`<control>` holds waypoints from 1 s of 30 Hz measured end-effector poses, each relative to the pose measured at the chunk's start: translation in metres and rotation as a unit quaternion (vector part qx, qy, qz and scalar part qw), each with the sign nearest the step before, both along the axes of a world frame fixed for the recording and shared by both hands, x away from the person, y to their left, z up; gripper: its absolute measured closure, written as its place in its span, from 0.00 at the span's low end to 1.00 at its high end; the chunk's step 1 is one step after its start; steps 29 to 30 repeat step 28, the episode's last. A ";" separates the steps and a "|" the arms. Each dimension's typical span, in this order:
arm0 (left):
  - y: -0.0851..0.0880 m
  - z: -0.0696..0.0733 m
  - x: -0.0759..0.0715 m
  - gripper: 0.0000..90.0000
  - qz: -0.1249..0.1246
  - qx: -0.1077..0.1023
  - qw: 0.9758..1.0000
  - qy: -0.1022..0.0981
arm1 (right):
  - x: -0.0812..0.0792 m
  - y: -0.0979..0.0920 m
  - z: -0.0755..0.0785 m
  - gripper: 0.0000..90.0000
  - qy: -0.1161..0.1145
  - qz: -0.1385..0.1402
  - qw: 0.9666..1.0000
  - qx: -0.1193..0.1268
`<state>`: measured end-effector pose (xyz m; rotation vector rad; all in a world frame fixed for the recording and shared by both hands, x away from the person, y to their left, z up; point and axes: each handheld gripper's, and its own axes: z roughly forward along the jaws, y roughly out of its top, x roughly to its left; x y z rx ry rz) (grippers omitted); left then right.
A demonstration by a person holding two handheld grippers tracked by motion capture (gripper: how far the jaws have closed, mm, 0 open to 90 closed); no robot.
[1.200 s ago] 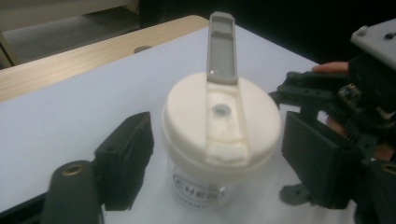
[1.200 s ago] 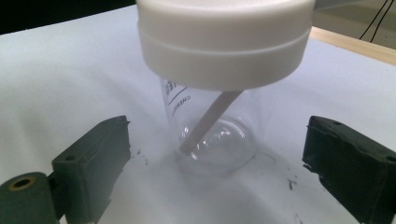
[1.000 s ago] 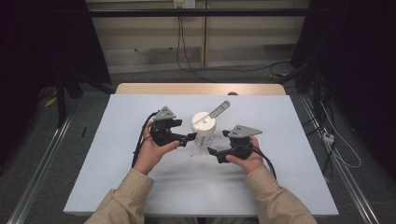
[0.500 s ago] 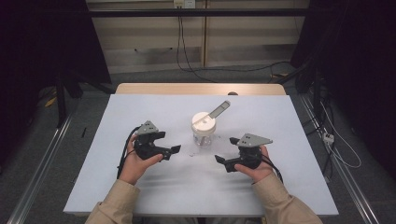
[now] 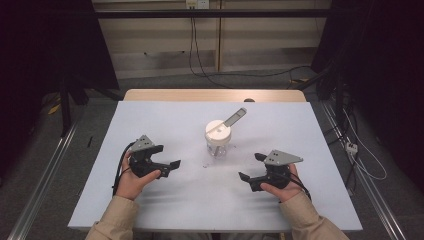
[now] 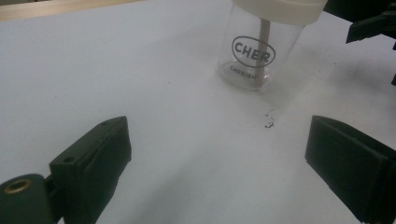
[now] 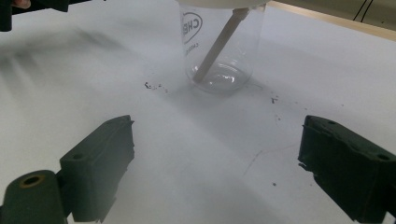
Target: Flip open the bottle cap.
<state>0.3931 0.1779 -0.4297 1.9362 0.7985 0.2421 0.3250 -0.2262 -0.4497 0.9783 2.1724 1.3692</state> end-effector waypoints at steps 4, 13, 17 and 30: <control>0.007 -0.003 -0.003 0.07 0.005 0.006 1.000 0.001 | -0.004 -0.004 -0.001 0.11 0.001 -0.001 1.000 0.000; 0.021 -0.006 -0.010 0.07 0.007 0.017 1.000 -0.002 | -0.010 -0.013 -0.002 0.12 -0.001 -0.008 1.000 -0.001; 0.029 -0.007 -0.011 0.07 0.013 0.019 1.000 0.000 | -0.013 -0.017 -0.002 0.12 -0.002 -0.010 1.000 -0.004; 0.040 -0.010 -0.016 0.07 0.025 0.026 0.999 -0.004 | -0.021 -0.030 -0.004 0.12 0.001 -0.018 1.000 -0.003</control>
